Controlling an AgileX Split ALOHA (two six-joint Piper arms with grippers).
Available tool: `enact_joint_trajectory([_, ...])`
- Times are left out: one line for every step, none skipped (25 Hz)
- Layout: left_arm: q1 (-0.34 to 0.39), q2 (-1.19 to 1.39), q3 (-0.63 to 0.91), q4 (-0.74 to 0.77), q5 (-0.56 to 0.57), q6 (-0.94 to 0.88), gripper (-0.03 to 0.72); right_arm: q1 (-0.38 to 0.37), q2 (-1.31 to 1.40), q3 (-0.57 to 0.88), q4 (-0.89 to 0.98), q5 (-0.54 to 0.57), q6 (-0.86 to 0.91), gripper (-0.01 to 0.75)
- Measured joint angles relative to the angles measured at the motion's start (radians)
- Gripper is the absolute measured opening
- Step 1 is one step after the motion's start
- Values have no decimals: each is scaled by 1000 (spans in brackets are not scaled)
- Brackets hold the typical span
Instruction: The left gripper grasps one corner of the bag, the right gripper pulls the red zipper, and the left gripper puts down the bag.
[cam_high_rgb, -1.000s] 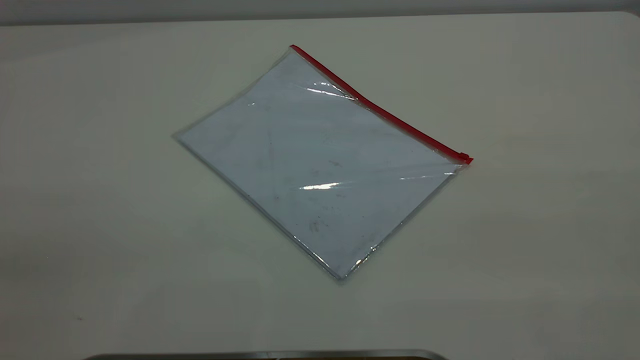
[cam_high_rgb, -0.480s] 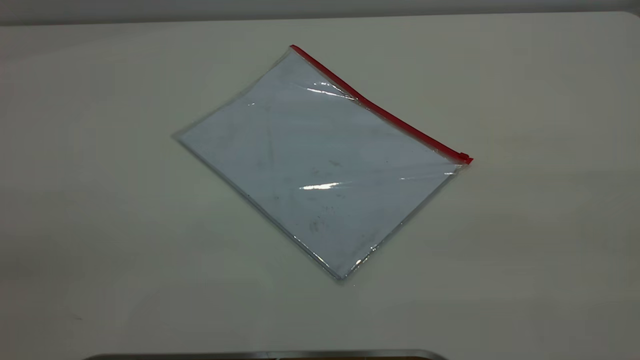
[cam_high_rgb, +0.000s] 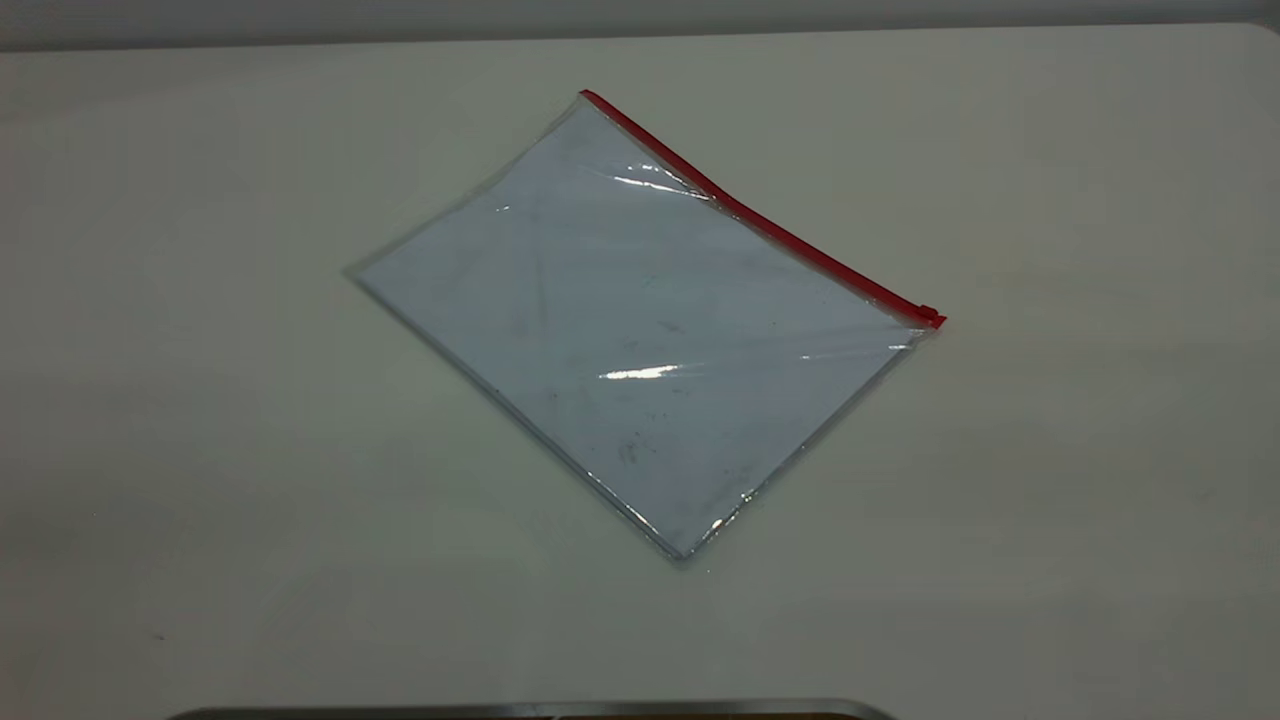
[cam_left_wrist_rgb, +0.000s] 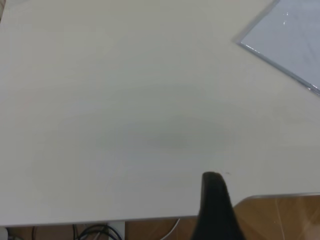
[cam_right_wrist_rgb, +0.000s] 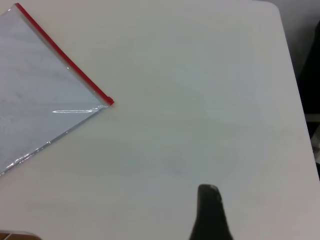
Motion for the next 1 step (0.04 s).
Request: enact_joint_trajectory([0, 0, 0, 0, 0, -1, 587, 0, 0, 0, 0, 0, 0, 578])
